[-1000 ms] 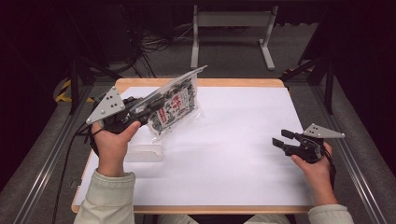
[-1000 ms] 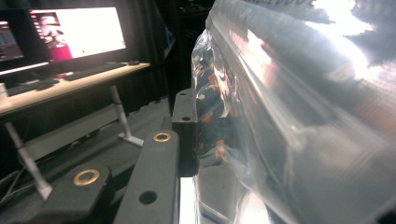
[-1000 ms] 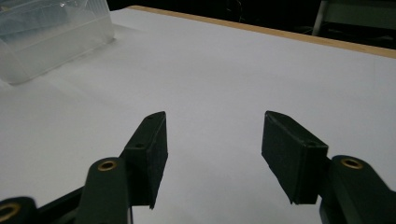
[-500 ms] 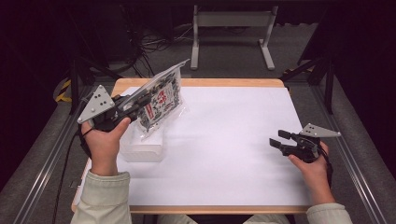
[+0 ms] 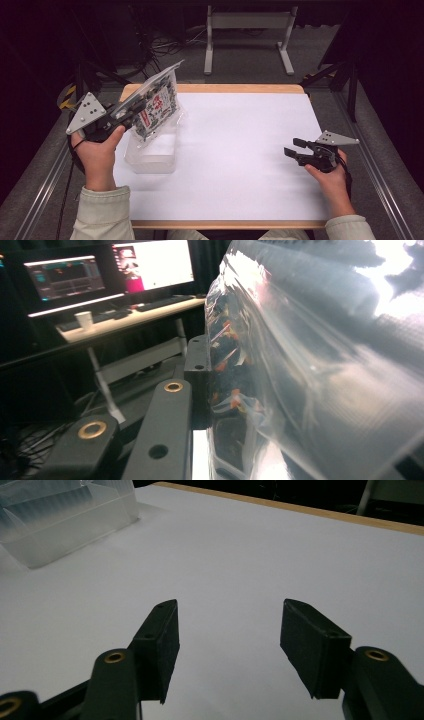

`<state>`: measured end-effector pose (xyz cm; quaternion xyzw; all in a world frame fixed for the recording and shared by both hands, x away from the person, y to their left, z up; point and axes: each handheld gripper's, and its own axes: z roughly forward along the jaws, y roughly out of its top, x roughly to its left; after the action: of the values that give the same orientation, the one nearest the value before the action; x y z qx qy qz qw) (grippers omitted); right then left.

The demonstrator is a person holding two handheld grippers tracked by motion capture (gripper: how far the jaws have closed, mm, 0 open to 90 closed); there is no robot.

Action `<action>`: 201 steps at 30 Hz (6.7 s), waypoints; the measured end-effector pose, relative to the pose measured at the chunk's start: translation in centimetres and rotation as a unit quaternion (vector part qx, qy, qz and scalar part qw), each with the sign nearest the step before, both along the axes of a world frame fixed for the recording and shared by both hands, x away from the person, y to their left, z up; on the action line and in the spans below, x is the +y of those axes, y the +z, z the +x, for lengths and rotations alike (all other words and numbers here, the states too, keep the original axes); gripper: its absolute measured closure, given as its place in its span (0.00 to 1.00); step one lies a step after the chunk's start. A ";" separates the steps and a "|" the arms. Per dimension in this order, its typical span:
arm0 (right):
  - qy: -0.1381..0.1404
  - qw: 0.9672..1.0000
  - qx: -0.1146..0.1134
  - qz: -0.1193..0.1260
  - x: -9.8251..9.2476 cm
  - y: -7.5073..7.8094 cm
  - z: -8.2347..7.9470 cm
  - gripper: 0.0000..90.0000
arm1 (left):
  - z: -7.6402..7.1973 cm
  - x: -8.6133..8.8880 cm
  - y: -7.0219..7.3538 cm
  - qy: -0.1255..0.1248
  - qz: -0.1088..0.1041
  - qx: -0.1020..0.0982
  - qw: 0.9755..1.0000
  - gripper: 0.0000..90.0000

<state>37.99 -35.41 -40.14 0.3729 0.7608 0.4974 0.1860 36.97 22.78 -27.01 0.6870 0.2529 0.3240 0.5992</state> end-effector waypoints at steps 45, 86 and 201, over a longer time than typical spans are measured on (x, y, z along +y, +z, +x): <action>0.021 1.000 0.001 0.009 0.9 0.2 0.7 0.46 | 2.5 1.3 -3.5 0.008 0.009 0.066 0.998 0.82; 0.017 1.000 0.007 0.013 1.1 0.1 0.8 0.45 | 5.1 2.3 -7.4 -0.019 -0.029 0.119 0.992 0.82; 0.032 0.999 0.006 0.036 1.3 0.5 0.1 0.42 | -1.1 -9.7 -4.7 -0.080 -0.012 0.089 0.993 0.04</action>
<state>38.08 -34.14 -39.60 0.3580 0.7552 0.5276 0.1519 35.84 13.09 -31.71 0.7242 0.2530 0.2093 0.6064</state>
